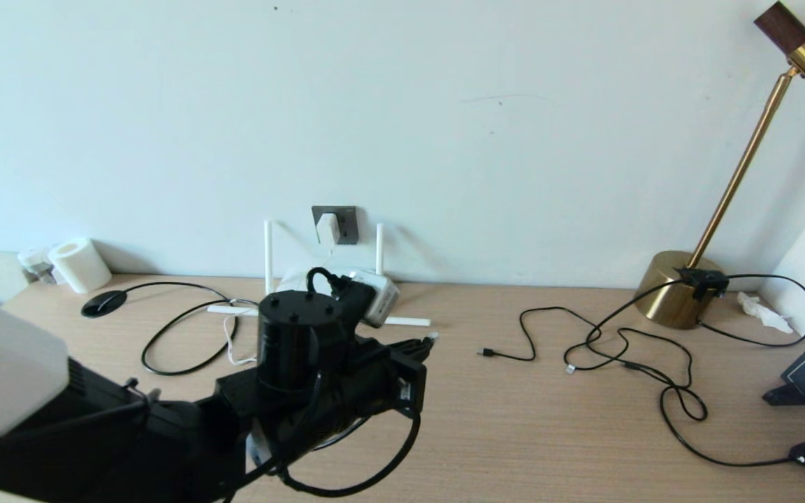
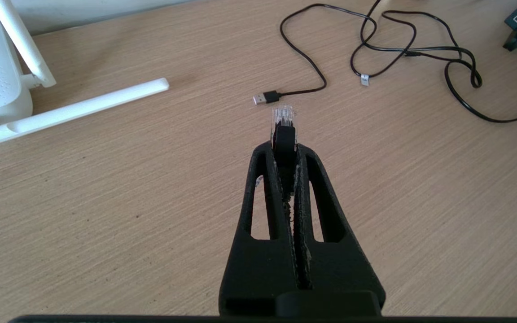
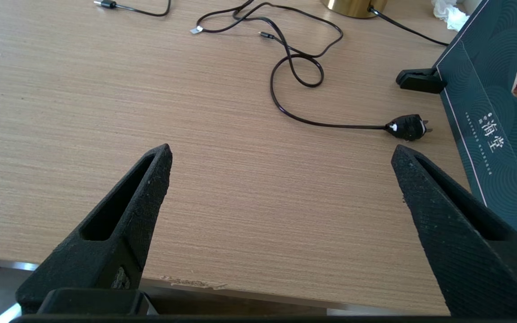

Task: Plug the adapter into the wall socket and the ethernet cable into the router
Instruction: Align cable and router interface

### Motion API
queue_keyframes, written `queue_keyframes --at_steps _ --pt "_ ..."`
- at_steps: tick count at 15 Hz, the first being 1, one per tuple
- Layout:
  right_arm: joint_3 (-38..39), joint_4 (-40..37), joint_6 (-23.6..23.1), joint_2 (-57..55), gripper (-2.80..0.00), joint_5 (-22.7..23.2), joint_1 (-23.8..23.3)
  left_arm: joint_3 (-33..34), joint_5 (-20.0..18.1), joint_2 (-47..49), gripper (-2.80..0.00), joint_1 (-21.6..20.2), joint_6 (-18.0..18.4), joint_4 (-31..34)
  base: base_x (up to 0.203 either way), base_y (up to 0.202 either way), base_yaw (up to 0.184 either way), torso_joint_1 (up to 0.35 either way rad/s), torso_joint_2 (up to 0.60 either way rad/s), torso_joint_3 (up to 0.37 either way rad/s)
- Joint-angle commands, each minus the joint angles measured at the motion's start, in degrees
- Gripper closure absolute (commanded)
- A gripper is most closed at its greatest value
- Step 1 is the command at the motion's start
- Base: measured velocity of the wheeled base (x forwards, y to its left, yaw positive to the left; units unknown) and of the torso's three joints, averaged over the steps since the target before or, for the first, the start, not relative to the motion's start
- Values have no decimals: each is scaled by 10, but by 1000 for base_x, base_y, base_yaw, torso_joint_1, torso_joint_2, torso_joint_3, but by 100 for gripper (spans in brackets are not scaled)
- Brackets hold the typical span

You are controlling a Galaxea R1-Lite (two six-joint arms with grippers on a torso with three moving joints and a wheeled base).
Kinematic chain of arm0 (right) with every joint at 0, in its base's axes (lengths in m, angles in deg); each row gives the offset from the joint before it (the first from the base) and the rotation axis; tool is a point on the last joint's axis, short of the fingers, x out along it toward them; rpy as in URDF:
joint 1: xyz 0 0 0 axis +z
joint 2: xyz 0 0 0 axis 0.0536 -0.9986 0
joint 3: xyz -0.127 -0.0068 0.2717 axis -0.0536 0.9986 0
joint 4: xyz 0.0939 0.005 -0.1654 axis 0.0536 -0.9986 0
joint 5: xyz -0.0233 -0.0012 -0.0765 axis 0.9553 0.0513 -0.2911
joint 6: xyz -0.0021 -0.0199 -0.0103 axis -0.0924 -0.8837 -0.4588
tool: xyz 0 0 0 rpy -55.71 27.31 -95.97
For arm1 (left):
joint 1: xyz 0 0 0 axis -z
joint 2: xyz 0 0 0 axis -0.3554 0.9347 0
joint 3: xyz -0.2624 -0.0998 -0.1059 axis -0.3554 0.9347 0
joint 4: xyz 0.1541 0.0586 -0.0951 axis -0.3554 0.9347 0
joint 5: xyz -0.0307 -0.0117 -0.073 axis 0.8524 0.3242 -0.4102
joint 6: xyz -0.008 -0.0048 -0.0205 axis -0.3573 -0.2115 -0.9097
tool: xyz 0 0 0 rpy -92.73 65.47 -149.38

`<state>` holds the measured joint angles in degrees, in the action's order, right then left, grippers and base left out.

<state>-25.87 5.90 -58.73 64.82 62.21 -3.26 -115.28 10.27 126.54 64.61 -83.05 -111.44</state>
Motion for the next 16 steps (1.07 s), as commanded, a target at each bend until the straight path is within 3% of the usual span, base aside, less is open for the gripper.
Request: queue_keyframes --at_steps 1,8,16 --pt "0 -1 0 0 -280 0 0 -2 9 0 0 7 0 -2 0 0 0 0 0 0" --pt "0 -1 0 0 -280 0 0 6 34 -35 0 22 0 -1 0 0 0 0 0 0" --pt "0 -1 0 0 -280 0 0 42 36 -68 0 42 -1 -2 0 0 0 0 0 0"
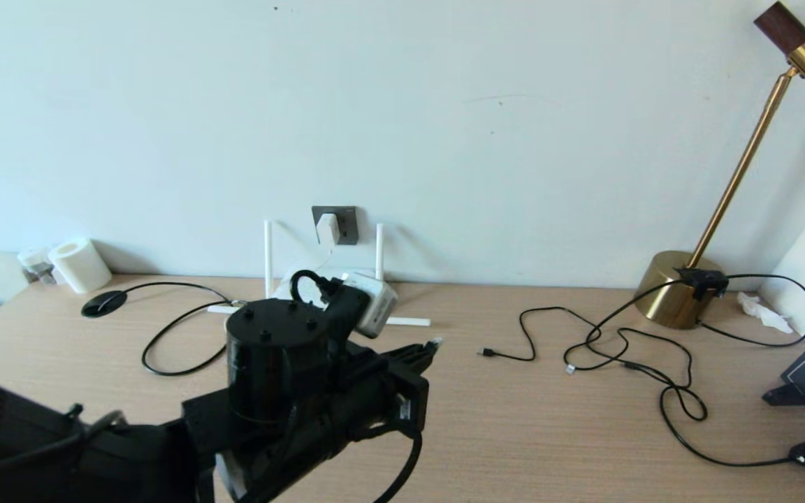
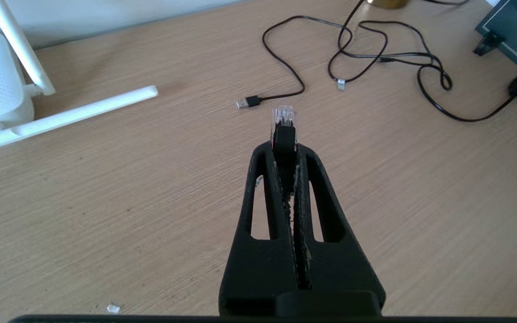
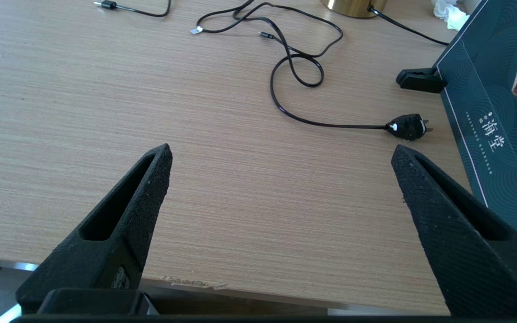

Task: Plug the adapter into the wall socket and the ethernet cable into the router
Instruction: Align cable and router interface

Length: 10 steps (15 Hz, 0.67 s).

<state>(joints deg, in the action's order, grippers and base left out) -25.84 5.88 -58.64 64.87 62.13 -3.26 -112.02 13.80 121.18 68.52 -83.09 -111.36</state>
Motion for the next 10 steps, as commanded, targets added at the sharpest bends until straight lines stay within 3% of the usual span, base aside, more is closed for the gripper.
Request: queue_keyframes --at_steps 1,2,6,10 --pt "0 -1 0 0 -280 0 0 12 7 -24 0 3 0 -2 0 0 0 0 0 0" --pt "0 -1 0 0 -280 0 0 16 26 -30 0 3 0 -1 0 0 0 0 0 0" --pt "0 -1 0 0 -280 0 0 42 38 -32 0 -4 -1 -1 0 0 0 0 0 0" --pt "0 -1 0 0 -280 0 0 36 34 -9 0 -98 -3 -4 0 0 0 0 0 0"
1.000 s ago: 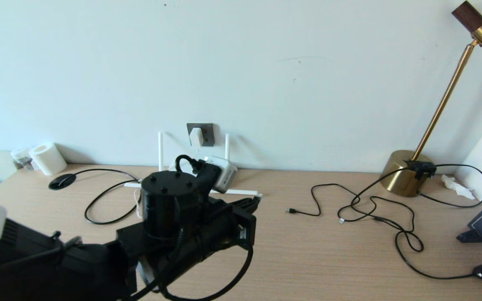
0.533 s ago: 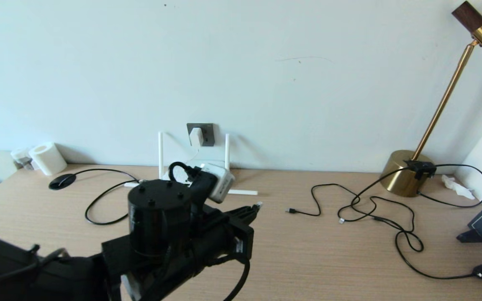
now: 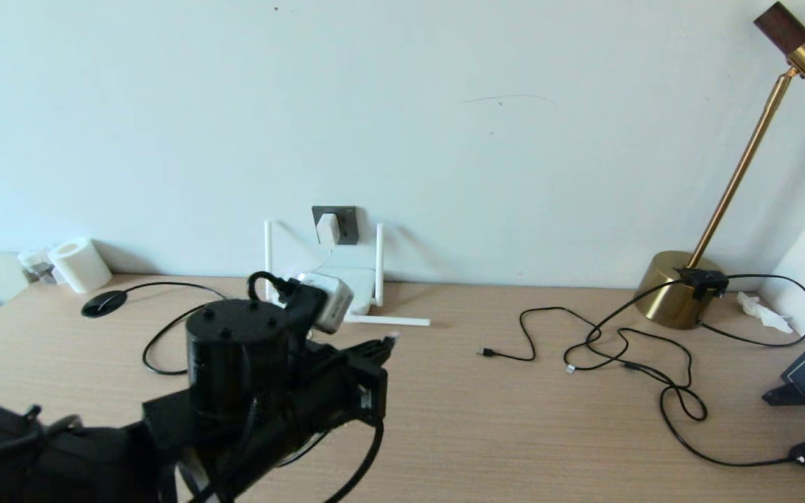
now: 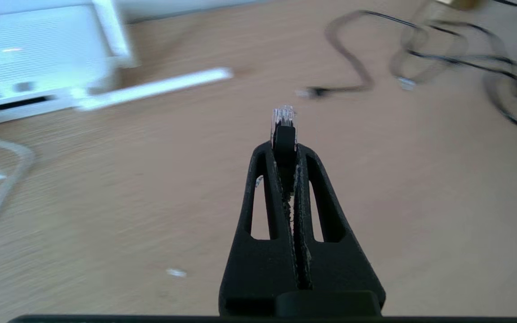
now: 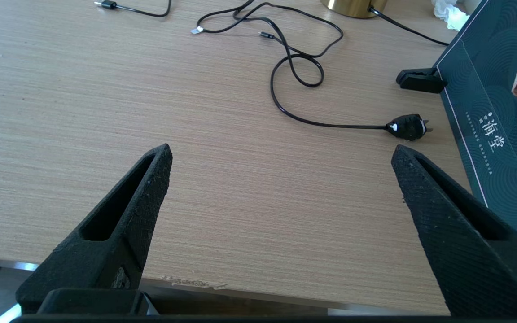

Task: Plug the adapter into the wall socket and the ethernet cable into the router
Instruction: Align cable and router interface

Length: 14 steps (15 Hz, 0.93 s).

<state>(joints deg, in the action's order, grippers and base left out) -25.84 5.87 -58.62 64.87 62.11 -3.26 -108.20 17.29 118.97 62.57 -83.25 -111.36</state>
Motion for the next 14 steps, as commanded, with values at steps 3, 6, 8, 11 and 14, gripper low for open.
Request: queue_keyframes --at_steps 3,6,8,11,14 --pt "0 -1 -1 0 -280 0 0 -6 -39 23 0 -143 -4 -6 0 0 0 0 0 0" --pt "0 -1 -1 0 -280 0 0 -29 -78 56 0 -216 -29 -8 0 0 0 0 0 0" --pt "0 -1 -1 0 -280 0 0 -48 -85 67 0 -222 -114 -9 0 0 0 0 0 0" --pt "0 -1 -1 0 -280 0 0 -54 -106 98 0 -226 -130 -9 0 0 0 0 0 0" --pt "0 -1 -1 0 -280 0 0 -65 -110 138 0 -225 -130 -27 0 0 0 0 0 0"
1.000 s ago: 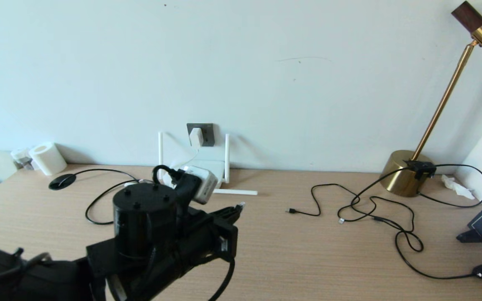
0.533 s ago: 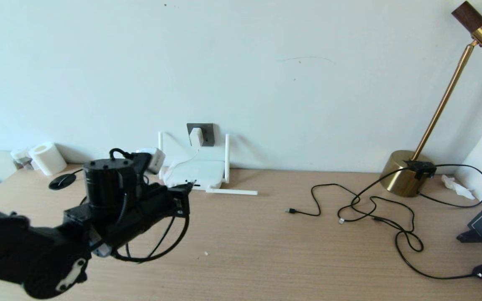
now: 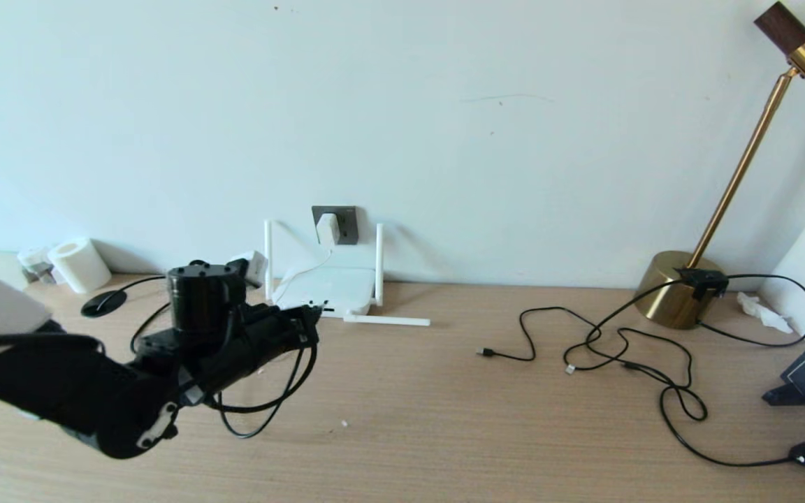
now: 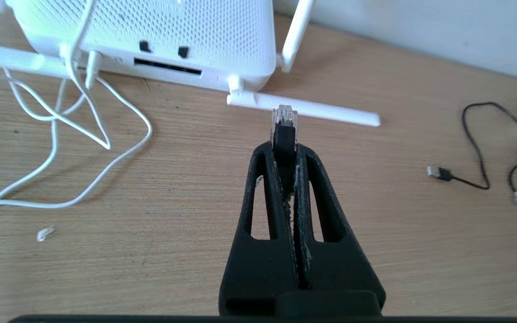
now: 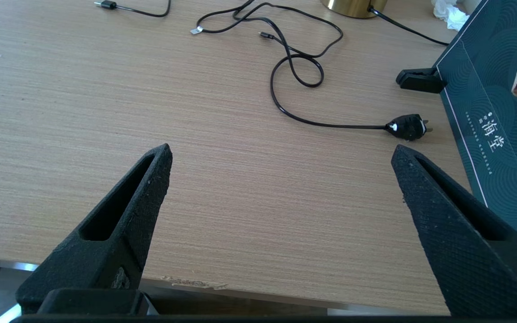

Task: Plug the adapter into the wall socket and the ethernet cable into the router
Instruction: Align cable and router interface

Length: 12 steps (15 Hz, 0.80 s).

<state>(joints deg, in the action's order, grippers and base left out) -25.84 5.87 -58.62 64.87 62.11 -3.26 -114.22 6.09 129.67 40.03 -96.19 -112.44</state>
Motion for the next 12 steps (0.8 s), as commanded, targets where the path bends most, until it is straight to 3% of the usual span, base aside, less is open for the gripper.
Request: queue_keyframes --at_steps 1,7,10,12 --pt "0 -1 -1 0 -280 0 0 -3 2 33 0 0 0 -31 0 0 0 0 0 0" --pt "0 -1 -1 0 -280 0 0 -7 17 56 0 -5 3 -45 0 0 0 0 0 0" --pt "0 -1 -1 0 -280 0 0 -11 40 61 0 -5 58 -42 0 0 0 0 0 0" --pt "0 -1 -1 0 -280 0 0 -43 56 79 0 -5 66 -41 0 0 0 0 0 0"
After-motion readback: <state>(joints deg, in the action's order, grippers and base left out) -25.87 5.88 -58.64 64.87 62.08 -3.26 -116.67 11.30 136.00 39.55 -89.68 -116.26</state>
